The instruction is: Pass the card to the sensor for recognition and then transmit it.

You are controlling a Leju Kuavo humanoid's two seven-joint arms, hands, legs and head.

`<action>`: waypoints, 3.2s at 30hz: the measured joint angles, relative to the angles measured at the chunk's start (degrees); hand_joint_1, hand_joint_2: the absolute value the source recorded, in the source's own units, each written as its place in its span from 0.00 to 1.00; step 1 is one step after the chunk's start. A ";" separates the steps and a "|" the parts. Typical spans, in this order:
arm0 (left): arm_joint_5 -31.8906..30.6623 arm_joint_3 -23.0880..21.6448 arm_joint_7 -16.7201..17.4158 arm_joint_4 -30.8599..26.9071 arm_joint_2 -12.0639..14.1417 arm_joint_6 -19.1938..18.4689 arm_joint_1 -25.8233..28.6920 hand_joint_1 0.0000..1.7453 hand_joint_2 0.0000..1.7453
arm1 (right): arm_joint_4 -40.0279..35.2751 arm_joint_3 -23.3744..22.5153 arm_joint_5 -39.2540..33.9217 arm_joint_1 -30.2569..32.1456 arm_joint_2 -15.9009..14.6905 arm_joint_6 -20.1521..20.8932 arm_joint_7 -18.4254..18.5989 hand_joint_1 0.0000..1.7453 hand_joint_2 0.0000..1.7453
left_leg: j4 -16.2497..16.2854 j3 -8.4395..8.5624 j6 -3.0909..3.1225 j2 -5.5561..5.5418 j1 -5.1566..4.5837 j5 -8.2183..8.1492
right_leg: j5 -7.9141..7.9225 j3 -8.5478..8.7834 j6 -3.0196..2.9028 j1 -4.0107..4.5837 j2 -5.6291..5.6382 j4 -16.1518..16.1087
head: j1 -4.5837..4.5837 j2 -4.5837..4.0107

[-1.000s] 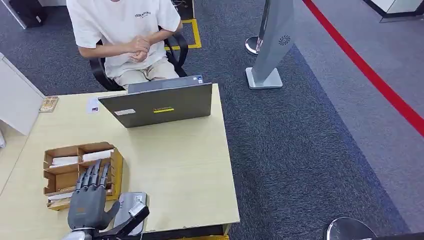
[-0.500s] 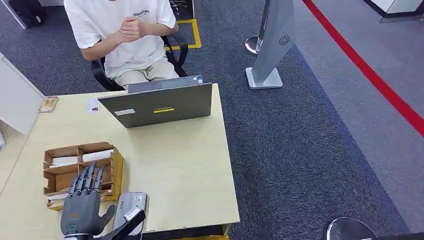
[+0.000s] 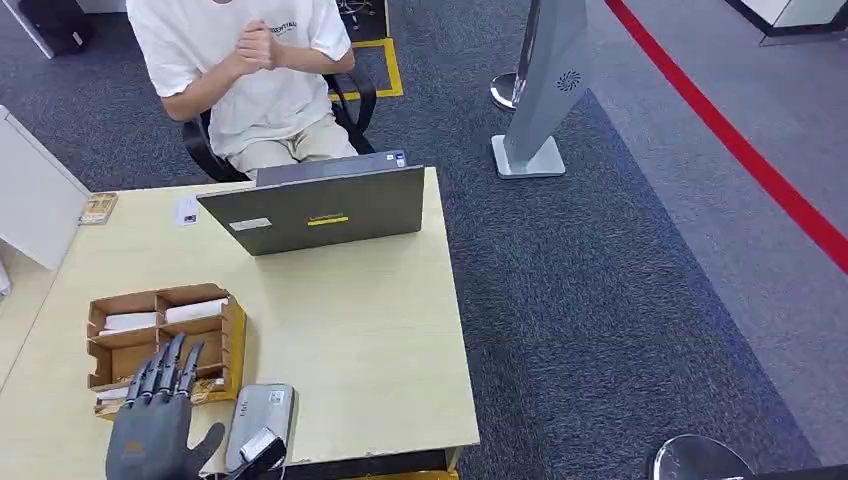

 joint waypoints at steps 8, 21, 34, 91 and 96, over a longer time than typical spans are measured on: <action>-0.44 0.87 1.20 0.15 -0.02 1.57 -0.17 0.00 1.00 | 0.00 0.00 0.87 -0.01 0.07 0.00 0.02 0.00 1.00 | 0.00 0.00 0.00 0.00 0.00 0.00 | 0.00 0.00 0.00 0.00 0.00 0.00 | 0.00 0.00; -1.79 7.14 0.74 3.17 -3.01 4.83 -0.69 0.00 1.00 | 0.00 0.00 1.86 -0.01 0.22 0.02 0.33 0.00 1.00 | 0.00 0.00 0.00 0.00 0.00 0.00 | 0.00 0.01 0.00 0.00 0.00 0.00 | 0.00 0.00; -2.75 11.56 -2.34 9.62 -6.21 6.12 -3.56 0.00 1.00 | 0.00 0.11 3.23 -0.05 0.24 0.15 0.61 0.00 1.00 | 0.00 0.01 0.00 -0.01 0.00 0.00 | 0.00 0.02 0.00 0.00 0.00 0.00 | 0.02 0.00; -5.00 2.50 -8.00 -2.07 -3.22 5.42 -6.32 1.00 1.00 | 0.00 0.11 4.06 0.01 0.72 -0.55 0.98 0.00 1.00 | 0.00 0.04 -0.01 -0.01 0.03 0.02 | 0.00 0.02 0.00 0.01 0.00 0.00 | 0.00 0.00; -5.19 -2.60 -9.99 -8.08 2.11 3.61 -9.22 1.00 1.00 | 0.00 0.11 4.57 0.02 0.90 -1.22 1.29 0.00 1.00 | 0.00 0.06 -0.03 0.00 0.04 0.03 | 0.01 0.03 -0.01 0.01 0.01 0.04 | 0.00 0.00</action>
